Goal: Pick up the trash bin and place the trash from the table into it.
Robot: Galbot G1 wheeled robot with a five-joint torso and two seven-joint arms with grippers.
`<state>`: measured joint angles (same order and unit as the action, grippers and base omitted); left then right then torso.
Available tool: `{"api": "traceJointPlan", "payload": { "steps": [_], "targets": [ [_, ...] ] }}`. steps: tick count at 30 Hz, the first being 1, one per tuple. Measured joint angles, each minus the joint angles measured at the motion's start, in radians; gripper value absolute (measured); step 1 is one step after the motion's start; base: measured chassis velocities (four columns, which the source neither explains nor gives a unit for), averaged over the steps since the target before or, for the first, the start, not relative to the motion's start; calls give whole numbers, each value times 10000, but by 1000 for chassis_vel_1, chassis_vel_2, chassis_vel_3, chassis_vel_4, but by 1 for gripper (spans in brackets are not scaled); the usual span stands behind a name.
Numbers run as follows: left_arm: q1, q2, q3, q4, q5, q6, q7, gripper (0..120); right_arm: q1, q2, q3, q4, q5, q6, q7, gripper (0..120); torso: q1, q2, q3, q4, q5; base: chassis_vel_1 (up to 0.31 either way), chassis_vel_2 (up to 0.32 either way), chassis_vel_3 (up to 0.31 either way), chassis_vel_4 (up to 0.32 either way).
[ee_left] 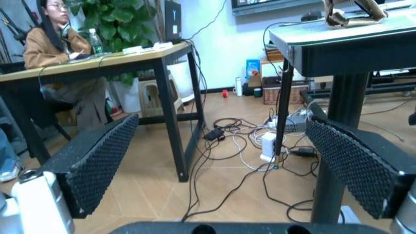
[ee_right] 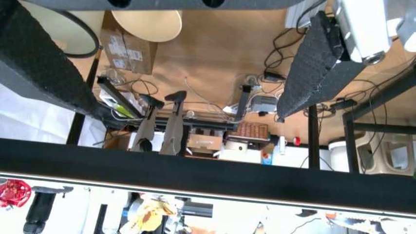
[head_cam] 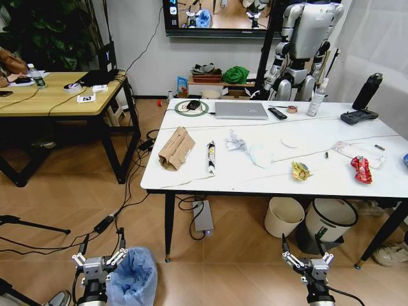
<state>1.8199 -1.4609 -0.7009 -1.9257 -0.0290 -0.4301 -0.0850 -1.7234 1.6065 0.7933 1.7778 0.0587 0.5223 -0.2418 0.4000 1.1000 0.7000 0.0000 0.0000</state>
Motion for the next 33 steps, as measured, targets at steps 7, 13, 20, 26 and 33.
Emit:
{"api": "traceJointPlan", "payload": {
  "steps": [7, 13, 20, 26, 33],
  "targets": [
    [13, 10, -13, -1, 2, -6, 6, 100, -7, 12, -29, 18, -25, 5, 0, 100, 0, 0, 0, 0, 0, 0, 0, 0, 0],
    [1, -1, -13, 32, 37, 1, 10, 100, -7, 15, -42, 16, -44, 16, 0, 100, -15, -38, -20, 0, 0, 0, 0, 0, 0],
    [-12, -16, 22, 60, 58, 8, 27, 100, -16, 16, -49, 18, -53, 16, 0, 100, -162, -352, -189, 0, 0, 0, 0, 0, 0],
    [-35, -19, 34, 90, 60, -5, 32, 100, -42, 19, -40, 58, -73, 13, -1, 100, -303, -668, -359, 0, 0, 0, 0, 0, 0],
    [-34, 5, 106, 178, 60, -29, 39, 100, -52, 20, -25, 77, -88, 10, -1, 100, -459, -1029, -567, 0, 0, 0, 0, 0, 0]
  ]
}}
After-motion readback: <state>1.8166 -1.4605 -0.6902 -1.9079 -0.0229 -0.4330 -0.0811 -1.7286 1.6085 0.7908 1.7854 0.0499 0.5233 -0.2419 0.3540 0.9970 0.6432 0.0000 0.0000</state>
